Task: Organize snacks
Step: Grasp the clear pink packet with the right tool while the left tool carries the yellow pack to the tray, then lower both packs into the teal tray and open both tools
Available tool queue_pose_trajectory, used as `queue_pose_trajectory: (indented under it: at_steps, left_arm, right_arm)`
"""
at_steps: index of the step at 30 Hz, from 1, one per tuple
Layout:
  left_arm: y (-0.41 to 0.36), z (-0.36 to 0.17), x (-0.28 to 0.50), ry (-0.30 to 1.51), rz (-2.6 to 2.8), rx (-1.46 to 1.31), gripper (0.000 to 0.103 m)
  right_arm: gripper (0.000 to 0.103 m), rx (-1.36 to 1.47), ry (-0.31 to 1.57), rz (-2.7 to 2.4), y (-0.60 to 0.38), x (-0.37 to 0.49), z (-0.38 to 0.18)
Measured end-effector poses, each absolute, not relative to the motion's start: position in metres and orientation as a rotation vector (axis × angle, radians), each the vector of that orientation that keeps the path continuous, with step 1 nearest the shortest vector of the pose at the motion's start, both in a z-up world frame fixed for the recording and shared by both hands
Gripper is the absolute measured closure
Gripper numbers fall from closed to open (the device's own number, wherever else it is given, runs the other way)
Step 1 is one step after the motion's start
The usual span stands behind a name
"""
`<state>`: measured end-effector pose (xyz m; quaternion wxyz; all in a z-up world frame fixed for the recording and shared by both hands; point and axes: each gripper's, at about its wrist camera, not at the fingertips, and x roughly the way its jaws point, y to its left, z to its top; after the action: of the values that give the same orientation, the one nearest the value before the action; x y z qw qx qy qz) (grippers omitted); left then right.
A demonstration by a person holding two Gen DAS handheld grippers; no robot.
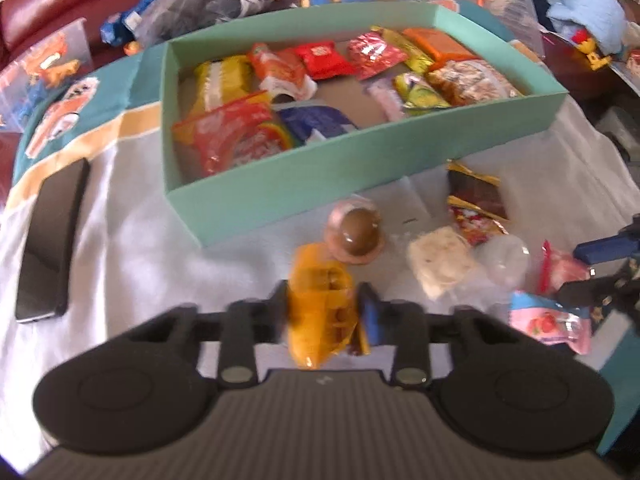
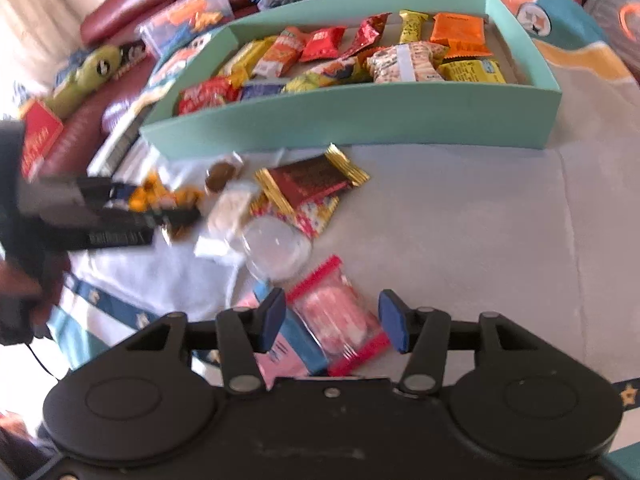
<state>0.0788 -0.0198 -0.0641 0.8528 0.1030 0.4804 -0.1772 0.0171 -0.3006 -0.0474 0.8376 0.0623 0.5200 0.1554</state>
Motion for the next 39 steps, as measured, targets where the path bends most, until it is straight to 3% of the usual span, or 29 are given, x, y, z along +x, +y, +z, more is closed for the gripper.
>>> queue_pose_trajectory:
  at_steps: [5, 6, 9, 20, 29, 39]
  left_arm:
    - [-0.018, -0.065, 0.073, 1.006, -0.367, 0.205, 0.069]
    - [-0.019, -0.065, 0.073, 1.004, -0.364, 0.203, 0.069]
    - [-0.015, -0.061, 0.069, 0.998, -0.350, 0.174, 0.073]
    - [0.005, -0.009, 0.066, 0.921, -0.372, 0.093, 0.074]
    - [-0.017, 0.029, 0.113, 0.841, -0.415, 0.079, 0.073]
    - [-0.062, 0.021, 0.185, 0.862, -0.447, 0.083, 0.073]
  right_arm:
    - [0.064, -0.088, 1.051, 0.296, -0.275, 0.001, -0.048]
    - [0.075, -0.117, 1.042, 0.288, -0.270, 0.000, -0.049]
    - [0.078, -0.133, 1.028, 0.283, -0.262, -0.001, -0.047]
    - [0.078, 0.189, 0.963, 0.249, -0.307, 0.024, -0.004]
    - [0.078, 0.260, 0.862, 0.287, -0.303, 0.090, 0.029]
    - [0.078, 0.319, 0.871, 0.307, -0.288, 0.177, 0.030]
